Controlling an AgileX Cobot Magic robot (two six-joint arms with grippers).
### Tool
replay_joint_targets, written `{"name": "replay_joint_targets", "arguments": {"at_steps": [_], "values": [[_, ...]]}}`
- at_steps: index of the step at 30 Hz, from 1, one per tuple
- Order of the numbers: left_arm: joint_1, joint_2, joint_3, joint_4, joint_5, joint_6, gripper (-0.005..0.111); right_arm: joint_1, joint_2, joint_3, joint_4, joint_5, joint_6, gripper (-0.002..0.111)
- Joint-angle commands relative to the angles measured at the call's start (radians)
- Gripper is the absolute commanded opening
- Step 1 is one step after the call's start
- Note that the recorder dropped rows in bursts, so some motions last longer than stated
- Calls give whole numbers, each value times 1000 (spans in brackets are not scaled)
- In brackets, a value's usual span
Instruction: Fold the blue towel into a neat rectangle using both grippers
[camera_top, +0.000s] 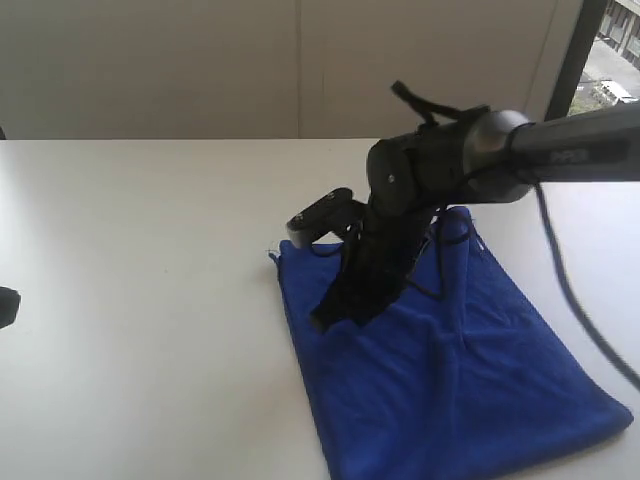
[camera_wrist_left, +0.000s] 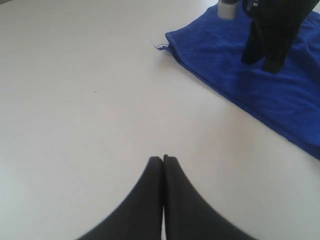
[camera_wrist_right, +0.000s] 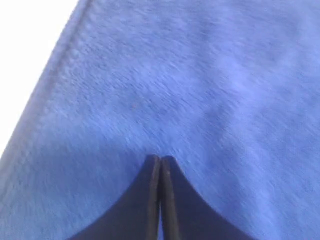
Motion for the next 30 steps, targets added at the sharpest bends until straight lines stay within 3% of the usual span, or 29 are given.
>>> {"name": "replay_joint_targets", "arguments": {"at_steps": [1,12,18,22,25,30], "values": [[4,-5,9,-14,2,-5,0,37,57,-52,1,-25,-8,0],[4,-5,9,-31,10,-5,0,140,214,-299,159,-16,-6,0],[4,-5,9,-31,32,4,0,173,304,-481,151,-20,79,0],[4,-5,9,-31,34,5,0,124,213,-557,14,8,80,0],[4,-5,9,-31,31,10,0,61,145,-548,-132,170,114,0],[4,-5,9,-31,29,10,0,-37,103,-405,-224,341,125,0]]}}
